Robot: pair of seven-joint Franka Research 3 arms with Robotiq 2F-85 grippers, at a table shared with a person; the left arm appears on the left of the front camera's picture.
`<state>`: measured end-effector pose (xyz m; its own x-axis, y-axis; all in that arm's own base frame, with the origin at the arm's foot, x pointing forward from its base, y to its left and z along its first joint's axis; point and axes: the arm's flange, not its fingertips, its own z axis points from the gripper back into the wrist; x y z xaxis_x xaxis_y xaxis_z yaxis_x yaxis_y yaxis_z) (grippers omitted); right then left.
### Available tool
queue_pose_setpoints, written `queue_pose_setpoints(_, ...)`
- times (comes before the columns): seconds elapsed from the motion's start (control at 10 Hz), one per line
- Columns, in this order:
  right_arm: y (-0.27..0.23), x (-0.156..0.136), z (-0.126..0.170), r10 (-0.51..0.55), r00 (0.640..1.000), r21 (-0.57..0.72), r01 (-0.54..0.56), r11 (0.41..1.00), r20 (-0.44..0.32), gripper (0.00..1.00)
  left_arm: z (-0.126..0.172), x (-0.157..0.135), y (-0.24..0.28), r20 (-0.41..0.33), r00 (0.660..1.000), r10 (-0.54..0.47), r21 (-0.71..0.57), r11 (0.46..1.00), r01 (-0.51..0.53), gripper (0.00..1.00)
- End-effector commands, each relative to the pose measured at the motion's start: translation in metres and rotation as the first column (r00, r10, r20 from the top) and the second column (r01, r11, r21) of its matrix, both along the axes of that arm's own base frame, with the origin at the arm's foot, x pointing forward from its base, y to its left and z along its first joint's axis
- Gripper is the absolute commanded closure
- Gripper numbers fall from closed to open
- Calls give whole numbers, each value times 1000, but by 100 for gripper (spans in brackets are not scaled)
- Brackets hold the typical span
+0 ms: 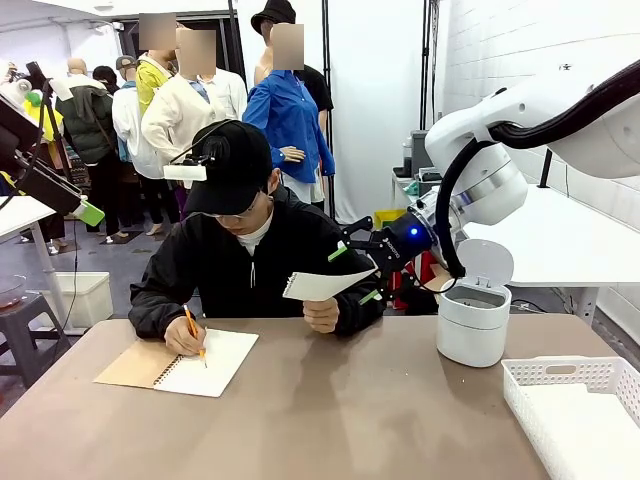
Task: Sort the paper based on its condition.
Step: If a person hands you a paper, place it in the Organizing basket , and if it's crumpled, put it in the Trash can.
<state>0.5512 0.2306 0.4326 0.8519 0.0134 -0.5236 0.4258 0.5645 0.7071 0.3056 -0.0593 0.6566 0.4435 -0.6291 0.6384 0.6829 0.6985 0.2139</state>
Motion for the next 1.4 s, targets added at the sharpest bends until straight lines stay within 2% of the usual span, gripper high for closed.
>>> queue_pose_setpoints(0.0,3,-3,-1,-17,999,24,18,1000,-36,0,0,0,0,0,1000,-1,-1,1000,1,0)
queue_pose_setpoints(0.8,4,-3,-7,-11,997,71,16,997,-71,0,0,0,0,0,1000,-1,-1,1000,1,0)
queue_pose_setpoints(0.9,4,-2,-9,-11,998,73,15,997,-63,13,0,0,0,0,1000,-1,-1,1000,1,0)
queue_pose_setpoints(1.3,3,1,-21,-25,996,77,32,997,-88,87,0,0,0,0,1000,-1,-1,1000,1,0)
